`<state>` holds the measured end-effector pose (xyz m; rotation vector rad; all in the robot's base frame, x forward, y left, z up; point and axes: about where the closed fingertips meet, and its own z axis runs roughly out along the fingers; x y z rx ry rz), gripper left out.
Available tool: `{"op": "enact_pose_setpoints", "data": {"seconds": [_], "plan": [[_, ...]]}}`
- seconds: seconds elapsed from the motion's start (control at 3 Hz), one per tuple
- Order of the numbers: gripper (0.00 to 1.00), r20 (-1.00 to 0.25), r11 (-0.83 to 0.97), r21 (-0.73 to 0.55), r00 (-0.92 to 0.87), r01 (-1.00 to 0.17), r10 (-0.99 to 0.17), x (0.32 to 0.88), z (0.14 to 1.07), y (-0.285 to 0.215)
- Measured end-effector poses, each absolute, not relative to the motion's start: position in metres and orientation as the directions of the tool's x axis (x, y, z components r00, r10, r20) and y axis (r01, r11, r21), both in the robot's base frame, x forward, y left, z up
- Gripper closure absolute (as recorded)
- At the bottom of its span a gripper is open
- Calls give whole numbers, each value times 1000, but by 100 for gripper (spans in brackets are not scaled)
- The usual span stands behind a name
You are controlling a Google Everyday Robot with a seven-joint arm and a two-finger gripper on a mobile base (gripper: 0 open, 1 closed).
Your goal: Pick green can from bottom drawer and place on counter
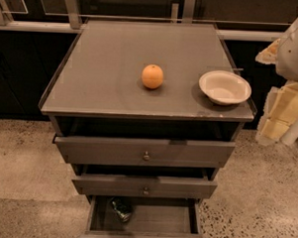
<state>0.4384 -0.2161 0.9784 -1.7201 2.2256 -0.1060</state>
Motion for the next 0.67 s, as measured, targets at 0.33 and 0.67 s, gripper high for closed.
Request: {"op": "enact_pose_setpoints", "data": {"seconds": [0.33,0.67], "plan": [[0,-209,270,-254,-220,-929,-953,438,978,-216],[0,-242,321,-252,-262,-913,-934,432,961,-224]]}}
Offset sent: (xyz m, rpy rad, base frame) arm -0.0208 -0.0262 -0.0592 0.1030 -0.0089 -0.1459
